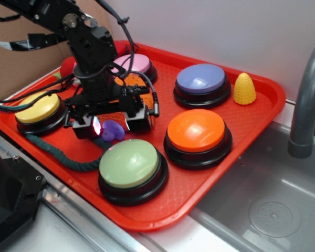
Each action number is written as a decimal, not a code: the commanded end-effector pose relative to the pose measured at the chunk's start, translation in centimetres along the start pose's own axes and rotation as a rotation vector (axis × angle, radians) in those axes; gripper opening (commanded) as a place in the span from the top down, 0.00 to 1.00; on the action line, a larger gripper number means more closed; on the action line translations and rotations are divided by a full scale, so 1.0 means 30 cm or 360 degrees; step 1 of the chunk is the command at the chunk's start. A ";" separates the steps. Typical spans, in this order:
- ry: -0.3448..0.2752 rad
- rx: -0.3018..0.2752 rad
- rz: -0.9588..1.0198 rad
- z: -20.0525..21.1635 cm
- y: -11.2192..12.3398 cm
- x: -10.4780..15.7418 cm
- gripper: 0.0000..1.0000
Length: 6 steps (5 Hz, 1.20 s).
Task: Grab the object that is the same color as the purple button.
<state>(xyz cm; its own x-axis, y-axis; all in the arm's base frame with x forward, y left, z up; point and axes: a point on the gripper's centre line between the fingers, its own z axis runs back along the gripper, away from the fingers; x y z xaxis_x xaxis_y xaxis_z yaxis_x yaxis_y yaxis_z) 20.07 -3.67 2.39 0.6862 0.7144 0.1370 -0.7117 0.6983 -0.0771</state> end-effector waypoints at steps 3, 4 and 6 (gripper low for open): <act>0.0061 -0.0141 -0.0021 0.051 0.015 0.028 1.00; 0.0128 -0.0145 -0.0201 0.173 0.028 0.124 1.00; 0.0042 -0.0220 -0.0438 0.388 0.028 0.257 1.00</act>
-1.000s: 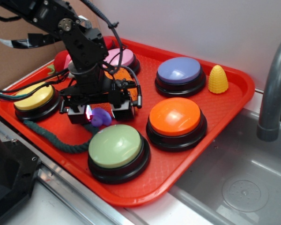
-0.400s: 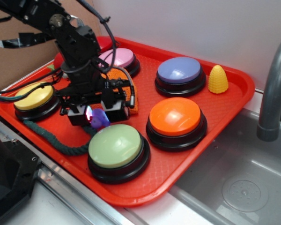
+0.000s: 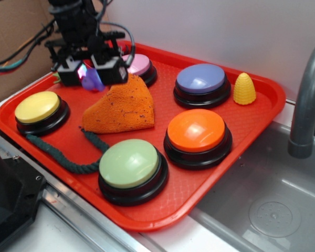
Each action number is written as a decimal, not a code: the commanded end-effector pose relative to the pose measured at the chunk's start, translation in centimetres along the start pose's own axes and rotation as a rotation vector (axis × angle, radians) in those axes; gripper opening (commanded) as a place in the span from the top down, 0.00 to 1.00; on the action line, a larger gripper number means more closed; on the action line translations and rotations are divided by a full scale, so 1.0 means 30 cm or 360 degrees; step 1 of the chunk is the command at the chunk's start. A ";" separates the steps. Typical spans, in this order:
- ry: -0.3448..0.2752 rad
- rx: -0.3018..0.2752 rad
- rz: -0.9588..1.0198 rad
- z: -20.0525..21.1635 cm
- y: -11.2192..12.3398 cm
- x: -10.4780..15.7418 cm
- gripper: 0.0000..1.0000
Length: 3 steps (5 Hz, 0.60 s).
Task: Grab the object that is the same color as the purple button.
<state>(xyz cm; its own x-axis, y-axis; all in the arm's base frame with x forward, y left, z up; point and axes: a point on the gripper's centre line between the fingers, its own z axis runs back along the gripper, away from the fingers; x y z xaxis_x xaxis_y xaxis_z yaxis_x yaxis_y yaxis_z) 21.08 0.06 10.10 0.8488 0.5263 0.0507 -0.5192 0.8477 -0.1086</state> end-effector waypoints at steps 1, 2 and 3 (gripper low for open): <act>-0.0224 -0.0166 -0.0159 0.254 0.000 0.156 1.00; -0.0229 -0.0171 -0.0157 0.289 0.003 0.210 1.00; -0.0221 -0.0115 -0.0224 0.282 0.011 0.225 1.00</act>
